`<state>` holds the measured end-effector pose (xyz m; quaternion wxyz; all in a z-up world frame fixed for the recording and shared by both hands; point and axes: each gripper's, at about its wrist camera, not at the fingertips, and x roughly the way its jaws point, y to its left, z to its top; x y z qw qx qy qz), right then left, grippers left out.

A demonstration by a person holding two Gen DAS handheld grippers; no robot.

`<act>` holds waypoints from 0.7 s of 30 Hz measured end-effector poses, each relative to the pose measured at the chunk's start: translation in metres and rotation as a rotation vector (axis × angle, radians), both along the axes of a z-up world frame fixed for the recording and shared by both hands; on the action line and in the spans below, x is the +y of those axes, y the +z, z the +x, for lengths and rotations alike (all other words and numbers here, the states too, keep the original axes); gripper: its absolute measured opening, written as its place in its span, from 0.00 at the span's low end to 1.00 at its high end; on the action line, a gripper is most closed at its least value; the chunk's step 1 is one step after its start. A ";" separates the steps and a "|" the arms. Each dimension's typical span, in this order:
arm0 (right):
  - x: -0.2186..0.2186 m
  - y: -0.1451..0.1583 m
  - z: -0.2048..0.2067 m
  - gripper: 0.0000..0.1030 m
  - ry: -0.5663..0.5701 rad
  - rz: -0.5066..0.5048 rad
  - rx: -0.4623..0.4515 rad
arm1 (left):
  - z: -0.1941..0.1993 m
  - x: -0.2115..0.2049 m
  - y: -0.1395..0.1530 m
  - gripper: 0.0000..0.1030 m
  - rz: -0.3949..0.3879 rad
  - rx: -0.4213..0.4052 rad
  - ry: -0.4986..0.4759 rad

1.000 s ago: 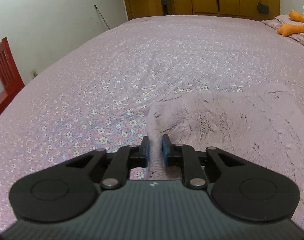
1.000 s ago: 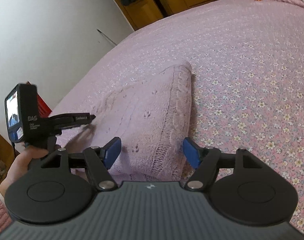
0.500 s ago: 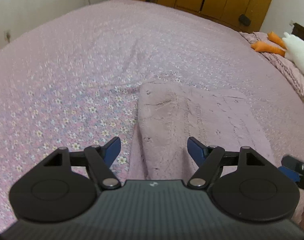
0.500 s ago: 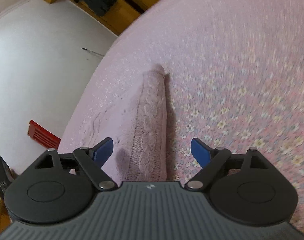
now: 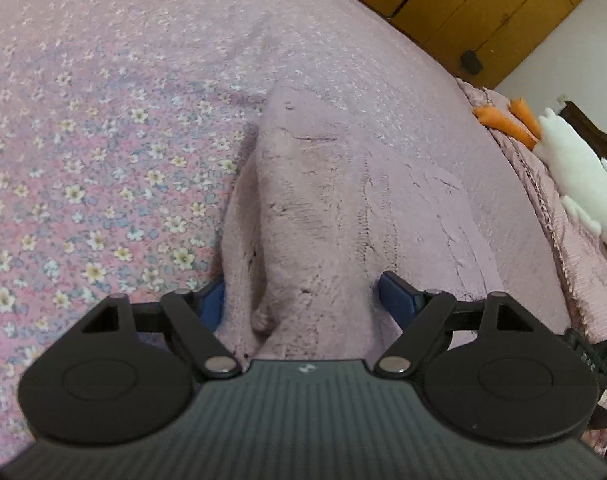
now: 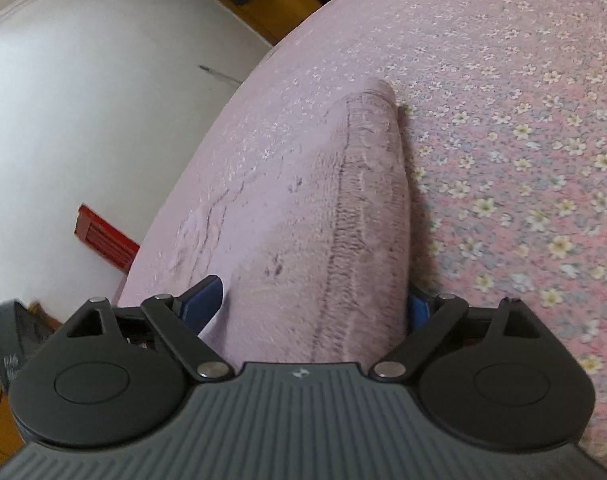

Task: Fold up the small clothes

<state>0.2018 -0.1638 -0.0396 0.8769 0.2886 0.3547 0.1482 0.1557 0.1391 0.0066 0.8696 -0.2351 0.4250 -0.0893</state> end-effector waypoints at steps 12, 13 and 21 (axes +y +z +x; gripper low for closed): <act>-0.027 0.057 -0.043 0.51 -0.033 0.044 0.074 | -0.011 -0.018 0.023 0.39 -0.116 0.013 -0.057; -0.032 0.064 -0.052 0.51 -0.027 0.039 0.075 | -0.016 -0.021 0.027 0.38 -0.135 0.021 -0.068; -0.076 0.091 -0.141 0.51 -0.062 -0.047 0.149 | -0.078 -0.077 0.040 0.37 -0.158 0.050 -0.200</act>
